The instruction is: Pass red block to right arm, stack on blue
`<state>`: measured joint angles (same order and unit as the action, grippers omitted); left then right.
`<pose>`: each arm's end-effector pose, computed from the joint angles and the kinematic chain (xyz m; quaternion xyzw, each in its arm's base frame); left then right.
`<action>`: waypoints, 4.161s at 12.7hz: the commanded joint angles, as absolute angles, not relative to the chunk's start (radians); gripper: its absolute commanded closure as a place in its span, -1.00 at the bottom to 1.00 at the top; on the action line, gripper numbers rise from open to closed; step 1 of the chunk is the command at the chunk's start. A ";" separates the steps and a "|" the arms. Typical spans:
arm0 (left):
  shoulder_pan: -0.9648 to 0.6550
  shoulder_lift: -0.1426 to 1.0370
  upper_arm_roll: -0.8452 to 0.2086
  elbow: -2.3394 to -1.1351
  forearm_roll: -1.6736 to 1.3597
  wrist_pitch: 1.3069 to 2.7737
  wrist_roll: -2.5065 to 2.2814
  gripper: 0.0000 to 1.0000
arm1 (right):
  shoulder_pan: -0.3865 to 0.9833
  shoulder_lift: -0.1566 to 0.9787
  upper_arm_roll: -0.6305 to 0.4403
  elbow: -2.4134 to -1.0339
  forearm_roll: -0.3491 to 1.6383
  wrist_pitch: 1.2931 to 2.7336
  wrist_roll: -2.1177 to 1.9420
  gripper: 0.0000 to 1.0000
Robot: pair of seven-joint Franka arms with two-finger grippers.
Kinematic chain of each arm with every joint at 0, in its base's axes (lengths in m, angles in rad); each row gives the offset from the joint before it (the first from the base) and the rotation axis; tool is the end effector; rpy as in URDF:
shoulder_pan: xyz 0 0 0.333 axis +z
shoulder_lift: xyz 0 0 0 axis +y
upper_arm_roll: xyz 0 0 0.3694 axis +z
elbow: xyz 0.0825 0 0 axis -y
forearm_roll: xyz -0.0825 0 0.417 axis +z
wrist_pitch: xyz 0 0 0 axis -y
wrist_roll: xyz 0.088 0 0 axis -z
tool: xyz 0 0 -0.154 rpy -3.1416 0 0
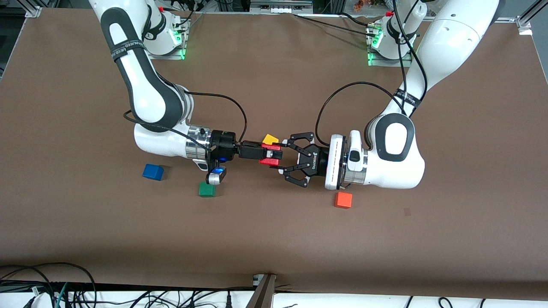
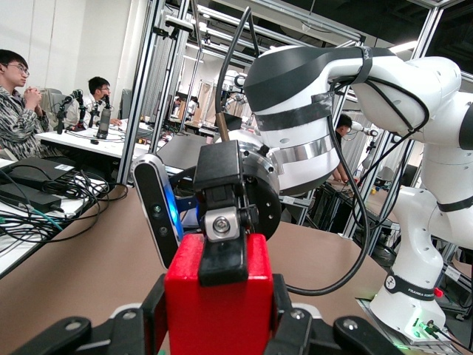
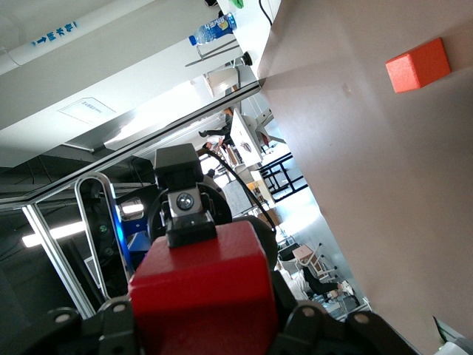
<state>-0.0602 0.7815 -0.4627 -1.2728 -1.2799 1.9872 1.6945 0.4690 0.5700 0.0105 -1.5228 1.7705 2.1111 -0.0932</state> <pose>0.7388 -0.4042 0.3995 0.5610 -0.4904 0.3664 0.5573 0.6839 0.4496 0.4014 -0.7161 0.1984 0.1233 0.6578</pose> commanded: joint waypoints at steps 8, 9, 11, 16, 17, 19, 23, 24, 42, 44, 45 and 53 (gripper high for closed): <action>-0.012 0.788 -0.457 -1.244 -1.289 1.947 1.661 -1.00 | 0.456 0.574 0.005 -1.497 1.775 2.112 -0.092 0.63; 0.012 0.787 -0.454 -1.244 -1.279 1.945 1.663 -1.00 | 0.456 0.572 0.005 -1.497 1.735 2.115 -0.087 0.67; 0.060 0.781 -0.456 -1.244 -1.200 1.945 1.669 -1.00 | 0.454 0.572 0.005 -1.497 1.579 2.117 -0.083 0.71; 0.165 0.775 -0.451 -1.165 -1.025 1.876 1.661 -1.00 | 0.457 0.539 -0.031 -1.517 1.173 2.109 -0.054 0.71; 0.184 0.776 -0.448 -1.142 -0.982 1.843 1.660 -1.00 | 0.459 0.532 -0.034 -1.516 1.035 2.108 -0.017 0.72; 0.251 0.775 -0.439 -1.135 -0.957 1.766 1.660 -1.00 | 0.466 0.509 -0.034 -1.516 0.805 2.077 0.084 0.71; 0.339 0.752 -0.381 -1.020 -0.664 1.554 1.602 -1.00 | 0.463 0.495 -0.044 -1.513 0.369 1.962 0.150 0.71; 0.351 0.712 -0.364 -1.016 -0.579 1.536 1.556 -1.00 | 0.463 0.499 -0.067 -1.514 0.298 1.945 0.149 0.71; 0.358 0.325 -0.333 -1.111 0.072 1.453 0.465 -1.00 | 0.410 0.472 -0.319 -1.919 0.106 2.372 -0.014 0.68; 0.328 0.324 -0.348 -1.117 0.069 1.453 0.384 -1.00 | 0.411 0.468 -0.319 -1.942 0.120 2.373 -0.025 0.68; 0.328 0.324 -0.351 -1.115 0.068 1.450 0.367 -1.00 | 0.410 0.459 -0.318 -1.957 0.123 2.373 -0.025 0.68; 0.316 0.263 -0.440 -1.140 0.069 1.370 0.216 -1.00 | 0.408 0.460 -0.319 -1.976 0.193 2.414 -0.064 0.67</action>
